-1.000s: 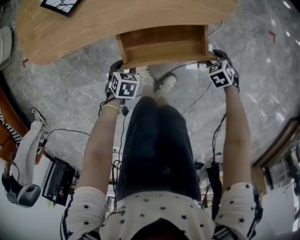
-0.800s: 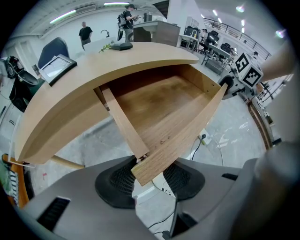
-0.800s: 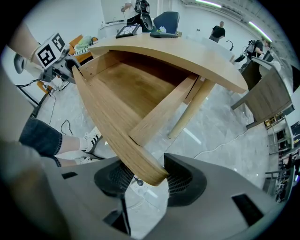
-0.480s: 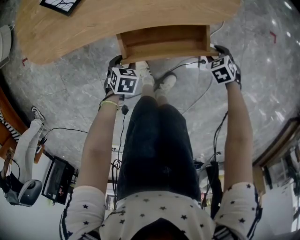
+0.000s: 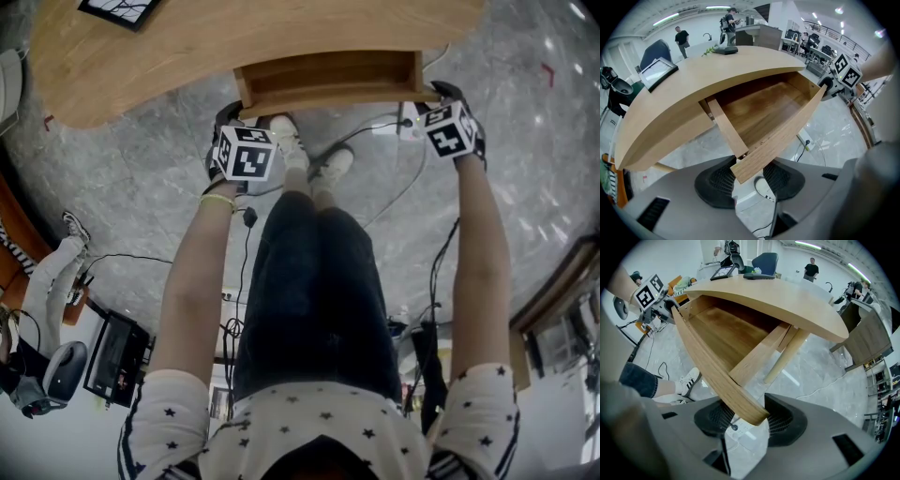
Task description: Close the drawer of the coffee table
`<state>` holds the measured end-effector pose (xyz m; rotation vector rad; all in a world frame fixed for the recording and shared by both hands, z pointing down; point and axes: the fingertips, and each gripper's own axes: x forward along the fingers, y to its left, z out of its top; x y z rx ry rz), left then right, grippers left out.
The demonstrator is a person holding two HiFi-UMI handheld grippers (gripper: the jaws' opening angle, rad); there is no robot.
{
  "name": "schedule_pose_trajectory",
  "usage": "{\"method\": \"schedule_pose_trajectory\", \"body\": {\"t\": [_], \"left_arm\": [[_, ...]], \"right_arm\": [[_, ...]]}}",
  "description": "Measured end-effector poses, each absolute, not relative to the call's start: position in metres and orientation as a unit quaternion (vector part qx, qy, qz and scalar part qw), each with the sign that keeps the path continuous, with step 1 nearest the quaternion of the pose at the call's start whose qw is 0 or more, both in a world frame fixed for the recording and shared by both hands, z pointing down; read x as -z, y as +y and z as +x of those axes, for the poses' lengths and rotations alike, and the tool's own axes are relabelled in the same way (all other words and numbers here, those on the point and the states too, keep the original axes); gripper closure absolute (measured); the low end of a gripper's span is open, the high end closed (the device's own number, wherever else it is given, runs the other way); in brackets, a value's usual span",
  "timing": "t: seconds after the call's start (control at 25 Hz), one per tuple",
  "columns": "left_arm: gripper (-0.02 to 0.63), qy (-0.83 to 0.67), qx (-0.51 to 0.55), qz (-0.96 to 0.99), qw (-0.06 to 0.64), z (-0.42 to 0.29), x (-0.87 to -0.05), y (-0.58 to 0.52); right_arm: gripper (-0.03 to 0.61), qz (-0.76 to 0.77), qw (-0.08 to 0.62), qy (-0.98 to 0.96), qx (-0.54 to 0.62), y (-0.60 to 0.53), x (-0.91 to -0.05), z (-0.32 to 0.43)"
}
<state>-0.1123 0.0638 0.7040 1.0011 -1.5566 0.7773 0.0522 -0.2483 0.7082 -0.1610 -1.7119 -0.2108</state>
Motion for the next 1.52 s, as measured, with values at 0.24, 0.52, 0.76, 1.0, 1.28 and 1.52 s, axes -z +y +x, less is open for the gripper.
{"method": "schedule_pose_trajectory", "body": {"t": [0.24, 0.52, 0.76, 1.0, 1.28, 1.52], "left_arm": [[0.431, -0.66, -0.322, 0.418, 0.535, -0.121, -0.704, 0.057], [0.431, -0.664, -0.321, 0.415, 0.532, -0.132, -0.704, 0.053], [0.431, -0.669, -0.321, 0.414, 0.527, -0.144, -0.706, 0.048], [0.43, -0.675, -0.319, 0.412, 0.523, -0.153, -0.705, 0.044], [0.43, -0.684, -0.312, 0.402, 0.522, -0.163, -0.704, 0.038], [0.426, -0.695, -0.304, 0.39, 0.522, -0.169, -0.705, 0.036]], "right_arm": [[0.379, -0.069, 0.647, -0.753, 0.098, -0.257, -0.707, 0.041], [0.379, -0.068, 0.644, -0.756, 0.096, -0.261, -0.708, 0.031], [0.379, -0.064, 0.642, -0.758, 0.096, -0.265, -0.71, 0.019], [0.379, -0.059, 0.64, -0.761, 0.093, -0.269, -0.709, 0.012], [0.379, -0.05, 0.639, -0.763, 0.091, -0.274, -0.706, 0.002], [0.379, -0.021, 0.634, -0.77, 0.072, -0.281, -0.707, -0.002]]}}
